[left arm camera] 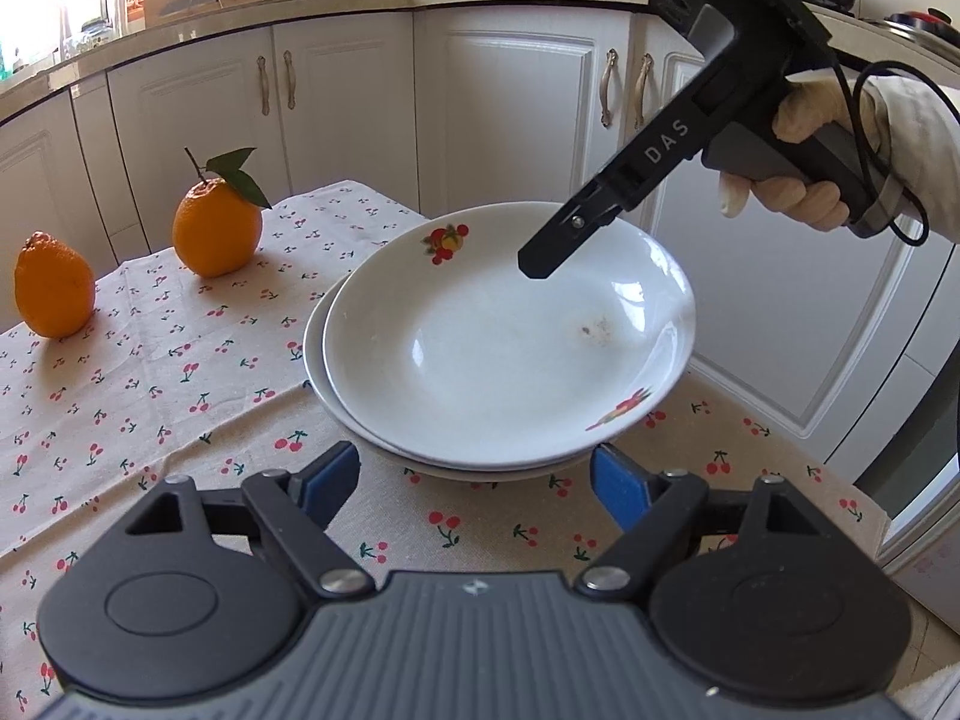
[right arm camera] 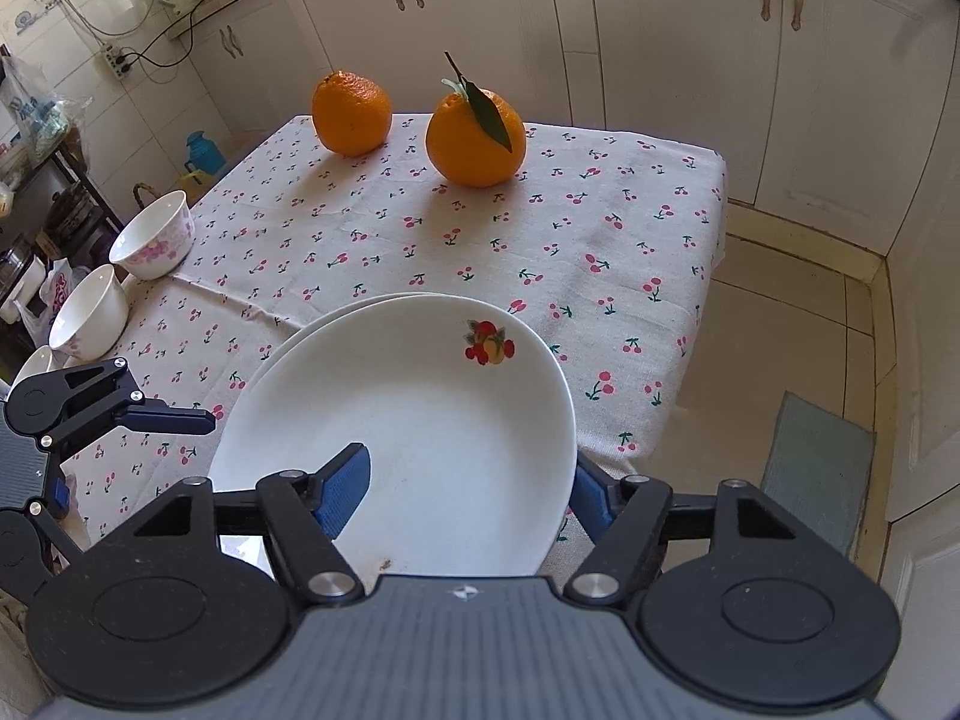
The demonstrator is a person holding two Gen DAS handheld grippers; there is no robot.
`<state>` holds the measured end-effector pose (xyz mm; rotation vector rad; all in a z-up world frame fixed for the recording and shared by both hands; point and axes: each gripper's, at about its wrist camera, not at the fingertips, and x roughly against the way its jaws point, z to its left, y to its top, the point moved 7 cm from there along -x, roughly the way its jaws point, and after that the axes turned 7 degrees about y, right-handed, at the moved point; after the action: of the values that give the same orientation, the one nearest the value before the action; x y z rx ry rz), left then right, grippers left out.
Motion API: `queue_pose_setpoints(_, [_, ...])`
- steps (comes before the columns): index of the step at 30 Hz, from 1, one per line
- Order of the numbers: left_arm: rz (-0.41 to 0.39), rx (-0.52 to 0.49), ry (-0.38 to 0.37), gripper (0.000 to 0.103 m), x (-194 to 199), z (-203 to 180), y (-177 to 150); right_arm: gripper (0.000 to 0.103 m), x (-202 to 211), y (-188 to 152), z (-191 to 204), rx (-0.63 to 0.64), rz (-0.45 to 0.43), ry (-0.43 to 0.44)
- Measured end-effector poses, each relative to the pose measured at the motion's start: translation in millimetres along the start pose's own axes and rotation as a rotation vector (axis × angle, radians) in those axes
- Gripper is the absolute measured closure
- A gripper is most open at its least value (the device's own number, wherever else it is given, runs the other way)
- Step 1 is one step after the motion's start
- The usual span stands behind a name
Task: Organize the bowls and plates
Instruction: 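Lower the plate onto the stack and open the right gripper, then move the right gripper to the rim of a white pink-floral bowl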
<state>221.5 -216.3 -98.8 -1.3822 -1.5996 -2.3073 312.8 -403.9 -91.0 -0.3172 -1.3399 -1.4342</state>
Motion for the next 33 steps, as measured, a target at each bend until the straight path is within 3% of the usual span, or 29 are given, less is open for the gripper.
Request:
queue_pose_setpoints(13, [-0.031,0.008,0.007,0.018,21,-1,-2,0.021,4,-6,9,0.031,0.019,-0.093])
queue_pose_setpoints(17, [-0.043,0.008,0.015,0.017,25,0,-3,0.006,9,-10,18,0.053,-0.004,-0.108])
queue_pose_setpoints(20, [-0.058,0.015,0.025,0.014,30,2,-3,0.0,16,-14,29,0.063,-0.036,-0.129])
queue_pose_setpoints(33, [-0.13,0.063,0.098,0.007,69,22,-11,0.0,17,-36,111,0.12,-0.164,-0.267])
